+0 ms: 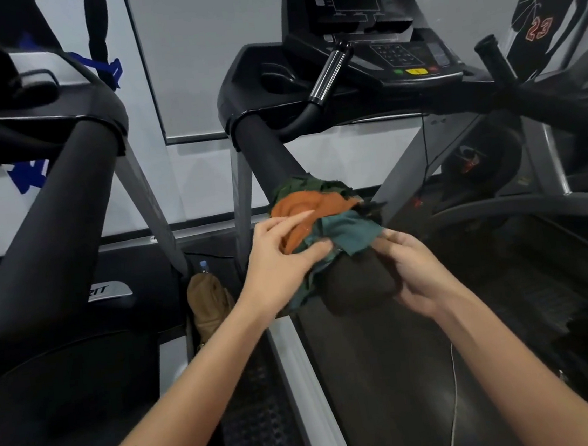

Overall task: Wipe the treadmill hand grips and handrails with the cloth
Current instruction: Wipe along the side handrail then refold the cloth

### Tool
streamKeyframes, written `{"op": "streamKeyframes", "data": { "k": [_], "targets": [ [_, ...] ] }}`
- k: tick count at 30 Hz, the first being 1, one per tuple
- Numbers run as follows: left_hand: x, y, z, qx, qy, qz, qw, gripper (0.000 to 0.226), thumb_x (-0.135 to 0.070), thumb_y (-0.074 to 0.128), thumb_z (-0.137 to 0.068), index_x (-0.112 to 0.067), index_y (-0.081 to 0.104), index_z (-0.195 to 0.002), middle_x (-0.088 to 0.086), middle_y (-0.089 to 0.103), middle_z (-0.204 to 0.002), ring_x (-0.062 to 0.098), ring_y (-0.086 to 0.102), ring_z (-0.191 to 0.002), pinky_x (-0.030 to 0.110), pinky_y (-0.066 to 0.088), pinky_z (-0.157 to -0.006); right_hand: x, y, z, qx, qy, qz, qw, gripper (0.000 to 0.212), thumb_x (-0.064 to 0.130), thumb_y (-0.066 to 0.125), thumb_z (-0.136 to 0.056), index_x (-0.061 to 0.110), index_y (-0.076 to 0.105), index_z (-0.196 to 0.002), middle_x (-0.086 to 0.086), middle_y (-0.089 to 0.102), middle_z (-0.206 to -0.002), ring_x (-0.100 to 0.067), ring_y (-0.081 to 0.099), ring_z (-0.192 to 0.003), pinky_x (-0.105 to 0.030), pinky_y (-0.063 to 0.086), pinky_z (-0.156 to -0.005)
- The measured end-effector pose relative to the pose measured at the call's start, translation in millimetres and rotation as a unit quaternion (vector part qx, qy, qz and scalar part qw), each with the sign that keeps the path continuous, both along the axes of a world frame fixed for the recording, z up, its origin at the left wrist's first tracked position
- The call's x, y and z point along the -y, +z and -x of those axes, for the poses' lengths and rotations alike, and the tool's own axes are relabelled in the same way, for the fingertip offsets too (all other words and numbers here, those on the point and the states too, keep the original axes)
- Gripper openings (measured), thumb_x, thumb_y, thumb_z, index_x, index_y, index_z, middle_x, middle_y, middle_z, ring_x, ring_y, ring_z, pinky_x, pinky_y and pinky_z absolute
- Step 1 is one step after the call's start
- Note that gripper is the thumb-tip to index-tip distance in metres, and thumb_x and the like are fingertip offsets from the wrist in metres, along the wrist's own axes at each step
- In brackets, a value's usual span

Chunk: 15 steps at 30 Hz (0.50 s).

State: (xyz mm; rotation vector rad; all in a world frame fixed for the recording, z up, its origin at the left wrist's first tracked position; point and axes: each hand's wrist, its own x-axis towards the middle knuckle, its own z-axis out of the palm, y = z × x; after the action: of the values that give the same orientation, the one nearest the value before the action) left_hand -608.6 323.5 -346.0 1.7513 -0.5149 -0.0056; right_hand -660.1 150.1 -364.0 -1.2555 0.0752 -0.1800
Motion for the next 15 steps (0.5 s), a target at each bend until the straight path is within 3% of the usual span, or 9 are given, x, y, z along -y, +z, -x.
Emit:
{"op": "streamKeyframes", "data": {
  "k": [2, 4, 7, 9, 11, 13, 15],
  "targets": [
    [0, 1, 7, 0.001, -0.004, -0.004, 1.000, 0.043, -0.022, 0.079, -0.071, -0.037, 0.060, -0.106, -0.006, 0.043, -0.120, 0.001, 0.046, -0.114, -0.006, 0.032, -0.084, 3, 7, -1, -0.033, -0.014, 0.035, 0.999, 0.032, -0.002, 0.037, -0.093, 0.008, 0.065, -0.104, -0.005, 0.073, -0.091, -0.021, 0.065, -0.087, -0.026, 0.054, -0.074],
    [4, 7, 15, 0.015, -0.039, -0.035, 0.999, 0.047, -0.028, 0.081, -0.067, -0.035, 0.061, -0.109, -0.008, 0.041, -0.121, 0.000, 0.044, -0.115, -0.004, 0.030, -0.089, 11, 24, -4, -0.005, -0.069, 0.052, 0.996, 0.034, -0.007, 0.038, -0.089, 0.007, 0.062, -0.108, -0.006, 0.071, -0.092, -0.020, 0.065, -0.083, -0.028, 0.054, -0.075],
    [2, 26, 16, -0.005, -0.113, -0.100, 0.989, 0.073, -0.033, 0.081, -0.066, -0.028, 0.050, -0.132, -0.014, 0.033, -0.133, 0.004, 0.039, -0.120, 0.018, 0.034, -0.104, 25, 49, 0, 0.030, -0.159, 0.169, 0.972, 0.038, -0.006, 0.035, -0.091, 0.010, 0.064, -0.111, 0.001, 0.063, -0.107, -0.008, 0.058, -0.097, -0.032, 0.045, -0.098],
    [-9, 33, 9, -0.023, -0.140, -0.120, 0.983, 0.082, -0.030, 0.081, -0.065, -0.027, 0.042, -0.138, -0.017, 0.027, -0.141, 0.005, 0.038, -0.121, 0.021, 0.037, -0.100, 24, 61, 5, 0.045, -0.056, 0.312, 0.947, 0.033, 0.006, 0.041, -0.095, 0.023, 0.068, -0.104, 0.012, 0.060, -0.119, 0.001, 0.053, -0.111, -0.026, 0.039, -0.101],
    [-21, 29, 3, -0.046, -0.161, -0.100, 0.981, 0.086, -0.029, 0.082, -0.060, -0.032, 0.043, -0.136, -0.021, 0.024, -0.144, 0.004, 0.040, -0.121, 0.017, 0.045, -0.090, 18, 63, 9, 0.024, 0.108, 0.403, 0.909, 0.027, 0.025, 0.054, -0.089, 0.030, 0.063, -0.114, 0.015, 0.052, -0.131, 0.005, 0.048, -0.119, -0.018, 0.038, -0.101],
    [-29, 18, 0, -0.084, -0.186, -0.044, 0.978, 0.088, -0.028, 0.080, -0.052, -0.037, 0.045, -0.132, -0.022, 0.024, -0.145, 0.003, 0.040, -0.123, 0.014, 0.050, -0.084, 18, 61, 9, 0.011, 0.175, 0.433, 0.884, 0.048, 0.036, 0.063, -0.076, 0.033, 0.058, -0.123, 0.018, 0.043, -0.136, 0.004, 0.045, -0.124, -0.020, 0.036, -0.105],
    [-31, 7, -1, -0.097, -0.193, 0.000, 0.976, 0.088, -0.025, 0.079, -0.050, -0.040, 0.045, -0.129, -0.023, 0.026, -0.144, 0.003, 0.040, -0.124, 0.012, 0.049, -0.084, 18, 60, 5, 0.010, 0.173, 0.421, 0.891, 0.056, 0.037, 0.069, -0.069, 0.035, 0.057, -0.123, 0.018, 0.042, -0.135, 0.000, 0.047, -0.123, -0.027, 0.037, -0.107]
  ]
}}
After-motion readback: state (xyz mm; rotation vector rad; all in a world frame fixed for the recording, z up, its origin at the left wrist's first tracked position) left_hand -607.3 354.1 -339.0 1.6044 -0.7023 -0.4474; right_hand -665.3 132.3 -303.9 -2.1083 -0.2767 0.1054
